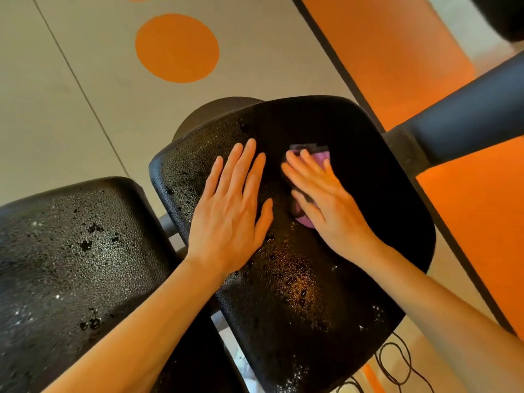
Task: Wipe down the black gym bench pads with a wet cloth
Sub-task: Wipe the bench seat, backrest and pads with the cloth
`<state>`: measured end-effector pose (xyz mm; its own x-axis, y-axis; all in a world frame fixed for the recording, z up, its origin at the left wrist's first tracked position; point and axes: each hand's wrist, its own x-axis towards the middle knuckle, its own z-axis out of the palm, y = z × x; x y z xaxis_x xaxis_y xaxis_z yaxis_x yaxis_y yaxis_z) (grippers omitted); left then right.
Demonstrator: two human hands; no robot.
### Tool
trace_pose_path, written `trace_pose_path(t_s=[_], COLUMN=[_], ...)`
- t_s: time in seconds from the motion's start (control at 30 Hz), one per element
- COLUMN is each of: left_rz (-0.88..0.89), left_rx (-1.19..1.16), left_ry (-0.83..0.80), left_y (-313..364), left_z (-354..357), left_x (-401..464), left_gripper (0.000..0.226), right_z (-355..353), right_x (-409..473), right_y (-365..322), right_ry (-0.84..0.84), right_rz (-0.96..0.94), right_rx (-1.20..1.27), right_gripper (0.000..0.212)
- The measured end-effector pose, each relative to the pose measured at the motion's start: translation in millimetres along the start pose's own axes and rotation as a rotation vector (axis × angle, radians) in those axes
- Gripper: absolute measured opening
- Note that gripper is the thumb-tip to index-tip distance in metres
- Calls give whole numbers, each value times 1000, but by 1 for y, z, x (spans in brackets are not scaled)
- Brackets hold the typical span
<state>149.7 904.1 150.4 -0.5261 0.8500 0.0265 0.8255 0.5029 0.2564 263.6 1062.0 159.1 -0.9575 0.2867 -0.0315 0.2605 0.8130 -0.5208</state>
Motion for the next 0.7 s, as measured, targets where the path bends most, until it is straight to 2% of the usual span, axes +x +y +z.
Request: trace_pose_path(t_s=[0.17,0.33,0.57,0.63,0.7], left_rz=[16,17,-65,-74,-72], left_rx=[-6,-96,54,71,76], left_ry=[-16,-21,-146,-175,-176], left_y=[-1,-14,-73,-82,-86], left_z=[-1,-22,-45,-43,-40], left_x=[1,-11,-75,-84,-88], left_gripper=[64,64,69,70,70], right_z=[0,2,19,28,42], right_x=[87,79,70,46,8], right_y=[1,-1,-36,-56,-77], right_ry=[98,137,244,221,169], right_rz=[55,71,247,234,158], right_rx=[5,9,225,297,270], right_gripper=[43,44,40,42,45])
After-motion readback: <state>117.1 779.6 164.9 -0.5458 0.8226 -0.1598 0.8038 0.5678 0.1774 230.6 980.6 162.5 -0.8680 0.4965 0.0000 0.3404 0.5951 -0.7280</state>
